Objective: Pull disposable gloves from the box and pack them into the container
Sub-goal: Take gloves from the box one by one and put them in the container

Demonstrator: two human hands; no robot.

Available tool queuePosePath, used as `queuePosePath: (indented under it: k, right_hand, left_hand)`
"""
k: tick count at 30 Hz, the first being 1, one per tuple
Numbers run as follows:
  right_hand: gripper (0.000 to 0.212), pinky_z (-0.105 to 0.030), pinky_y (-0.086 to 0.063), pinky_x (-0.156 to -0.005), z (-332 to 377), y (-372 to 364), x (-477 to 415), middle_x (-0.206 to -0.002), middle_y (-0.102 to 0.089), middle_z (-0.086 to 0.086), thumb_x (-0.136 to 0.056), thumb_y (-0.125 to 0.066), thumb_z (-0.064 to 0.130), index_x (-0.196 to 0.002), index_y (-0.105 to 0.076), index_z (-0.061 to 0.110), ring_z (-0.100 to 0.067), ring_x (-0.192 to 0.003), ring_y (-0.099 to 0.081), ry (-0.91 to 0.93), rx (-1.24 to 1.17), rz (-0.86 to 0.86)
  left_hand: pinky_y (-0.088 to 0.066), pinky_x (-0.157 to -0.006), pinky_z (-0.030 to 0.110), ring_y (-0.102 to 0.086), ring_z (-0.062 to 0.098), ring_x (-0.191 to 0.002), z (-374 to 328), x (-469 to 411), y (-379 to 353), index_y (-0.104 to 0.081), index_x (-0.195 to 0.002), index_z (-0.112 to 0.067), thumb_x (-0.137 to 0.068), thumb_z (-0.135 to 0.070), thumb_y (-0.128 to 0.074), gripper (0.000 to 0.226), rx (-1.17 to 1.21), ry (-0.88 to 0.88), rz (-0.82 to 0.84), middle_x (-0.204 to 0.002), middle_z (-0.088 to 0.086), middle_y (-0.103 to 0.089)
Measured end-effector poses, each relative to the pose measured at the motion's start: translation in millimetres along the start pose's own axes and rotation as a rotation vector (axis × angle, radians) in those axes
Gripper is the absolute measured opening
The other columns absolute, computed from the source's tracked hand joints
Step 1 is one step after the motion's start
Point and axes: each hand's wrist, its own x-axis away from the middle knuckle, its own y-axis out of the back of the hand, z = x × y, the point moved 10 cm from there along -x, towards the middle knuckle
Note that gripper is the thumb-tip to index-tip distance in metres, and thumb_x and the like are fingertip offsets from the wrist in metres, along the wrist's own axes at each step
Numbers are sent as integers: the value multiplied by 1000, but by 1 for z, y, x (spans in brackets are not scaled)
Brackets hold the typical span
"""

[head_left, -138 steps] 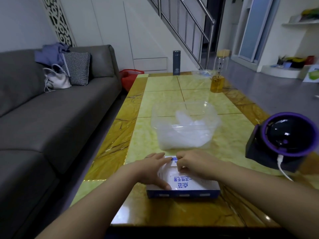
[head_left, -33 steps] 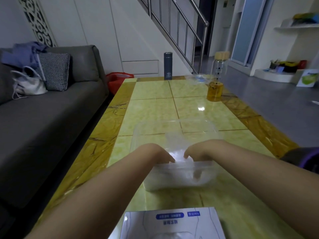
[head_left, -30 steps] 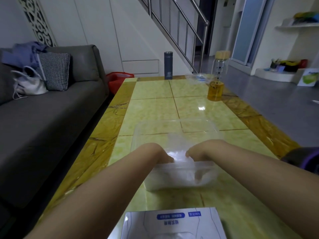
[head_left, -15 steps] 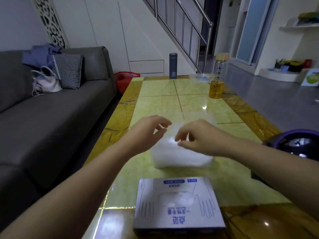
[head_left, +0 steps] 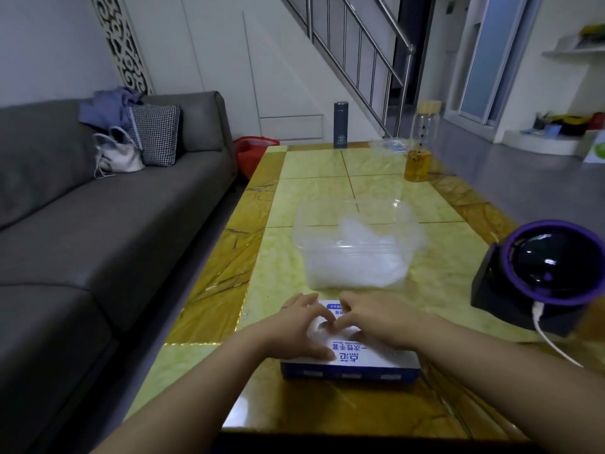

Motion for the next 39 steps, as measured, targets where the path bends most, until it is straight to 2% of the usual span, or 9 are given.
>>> queuePosePath:
  k: [5, 9, 15, 19, 22, 26, 30, 35, 39]
  right_hand:
    - [13, -32, -34, -65, -10, -4, -1, -95, -56, 1, -82, -61, 32, -88, -60, 21, -24, -88, -53, -105, -158, -69]
    - [6, -31, -24, -59, -5, -1, 6, -95, -55, -1, -85, -55, 22, -84, -53, 17, -24, -81, -49, -98, -184, -145]
    - [7, -36, -33, -60, 32, 22, 20, -104, -52, -4, -90, -50, 12, -93, -57, 14, -27, -84, -51, 147, 68, -90]
    - [14, -26, -36, -67, 15, 43, 24, -110, -53, 4, -99, -43, 30, -106, -52, 24, -16, -96, -50, -13, 19, -87]
    - [44, -31, -44, -88, -1, 40, 25, -122, -52, 9, -90, -51, 54, -124, -50, 27, -12, -112, -48, -111, -81, -37]
    - [29, -35, -47, -76, 8, 22, 19, -103, -63, 2, -89, -57, 45, -101, -67, 20, -19, -99, -56, -100, 4, -1]
    - [22, -31, -41, -67, 6, 53, 18, -83, -56, 3, -95, -51, 36, -78, -52, 22, -17, -80, -53, -104, -110, -93]
    - [17, -27, -38, -63, -23, 169, 33, -73, -57, 3, -94, -57, 26, -78, -54, 20, -14, -70, -52, -141, -356, -510]
    - [18, -18, -37, -60, -37, 197, 46, -74, -55, 9, -93, -58, 26, -75, -56, 25, -3, -67, -48, -185, -411, -500]
  left_hand:
    - [-6, -117, 36, 7, 15, -146, 3, 0, -4, -40, -134, -30, -81, -47, -69, 62, 1, 4, 3, -160, -3, -3]
    - [-7, -117, 38, 8, 16, -147, 6, 1, -3, -35, -138, -28, -80, -47, -69, 70, 29, 24, -2, -160, -6, -2]
    - [-8, -117, 42, 8, 17, -147, 7, -1, -5, -20, -148, -27, -80, -50, -68, 87, 26, 21, 5, -160, -7, -1]
    - [-6, -118, 43, 8, 17, -147, 5, -1, -5, -15, -151, -25, -80, -52, -68, 93, 9, 22, 22, -160, -7, 1]
    - [-6, -118, 43, 9, 17, -146, 5, -1, -5, -14, -151, -26, -80, -52, -68, 93, 14, 30, 28, -160, -7, 2]
    - [-5, -118, 43, 10, 18, -146, 3, 0, -5, -13, -152, -26, -81, -50, -68, 93, 20, 35, 36, -160, -7, 2]
    - [-5, -118, 45, 9, 18, -147, 5, -1, -5, -13, -152, -27, -80, -52, -68, 94, 8, 48, 38, -160, -8, 2]
    - [-9, -117, 35, -7, 19, -146, -6, 2, 3, -19, -151, -24, -80, -51, -69, 91, 18, 7, 13, -159, -5, -9]
    - [-23, -108, 25, -23, 6, -137, -15, 13, 33, -31, -146, -29, -79, -50, -70, 80, 333, -8, -75, -149, -16, -25]
